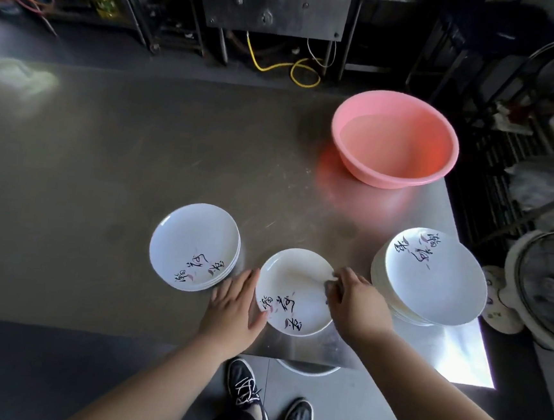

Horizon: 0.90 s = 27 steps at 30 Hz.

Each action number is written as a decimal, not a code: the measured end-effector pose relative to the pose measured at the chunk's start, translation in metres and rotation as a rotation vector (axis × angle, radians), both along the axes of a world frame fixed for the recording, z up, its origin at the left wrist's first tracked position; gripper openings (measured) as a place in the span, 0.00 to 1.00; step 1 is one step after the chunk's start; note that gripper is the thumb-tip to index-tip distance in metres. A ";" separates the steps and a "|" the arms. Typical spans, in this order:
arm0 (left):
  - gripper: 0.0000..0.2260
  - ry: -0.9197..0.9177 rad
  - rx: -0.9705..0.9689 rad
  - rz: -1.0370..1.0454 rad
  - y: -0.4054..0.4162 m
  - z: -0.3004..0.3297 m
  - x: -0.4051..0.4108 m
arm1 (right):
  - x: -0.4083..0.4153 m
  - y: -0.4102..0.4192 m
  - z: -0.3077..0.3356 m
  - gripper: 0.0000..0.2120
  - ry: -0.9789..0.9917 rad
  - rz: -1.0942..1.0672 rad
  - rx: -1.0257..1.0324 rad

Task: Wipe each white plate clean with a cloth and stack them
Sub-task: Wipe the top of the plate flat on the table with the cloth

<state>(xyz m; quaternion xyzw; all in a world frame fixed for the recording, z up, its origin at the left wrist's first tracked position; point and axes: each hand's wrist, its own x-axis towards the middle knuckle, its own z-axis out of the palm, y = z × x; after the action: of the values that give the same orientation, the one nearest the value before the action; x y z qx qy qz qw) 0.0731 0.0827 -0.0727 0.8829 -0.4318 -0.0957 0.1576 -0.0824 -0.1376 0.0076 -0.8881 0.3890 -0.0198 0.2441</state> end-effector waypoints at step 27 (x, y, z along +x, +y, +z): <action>0.36 -0.151 0.091 -0.119 0.002 -0.025 0.002 | 0.011 0.016 -0.053 0.44 0.389 0.965 -0.158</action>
<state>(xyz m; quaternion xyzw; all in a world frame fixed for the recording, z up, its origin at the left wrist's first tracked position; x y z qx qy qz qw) 0.0747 0.0844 -0.0973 0.8666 -0.4893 -0.0577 0.0786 -0.0717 -0.1221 -0.0456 -0.9692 -0.0288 0.2307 0.0811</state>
